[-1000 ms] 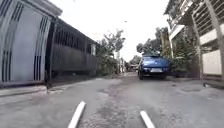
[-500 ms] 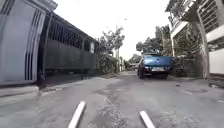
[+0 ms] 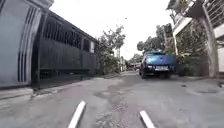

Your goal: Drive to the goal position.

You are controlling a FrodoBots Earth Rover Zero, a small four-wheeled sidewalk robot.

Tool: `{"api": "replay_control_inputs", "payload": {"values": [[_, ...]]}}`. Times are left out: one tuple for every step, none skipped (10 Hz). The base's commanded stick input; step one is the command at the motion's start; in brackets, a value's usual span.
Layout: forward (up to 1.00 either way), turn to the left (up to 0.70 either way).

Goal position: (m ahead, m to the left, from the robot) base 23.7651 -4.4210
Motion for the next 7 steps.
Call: {"api": "replay_control_inputs", "payload": {"values": [[0.70, 0.00], [0.70, 0.00], [0.70, 0.00], [0.70, 0.00], [0.70, 0.00], [0.70, 0.00], [0.70, -0.16]]}}
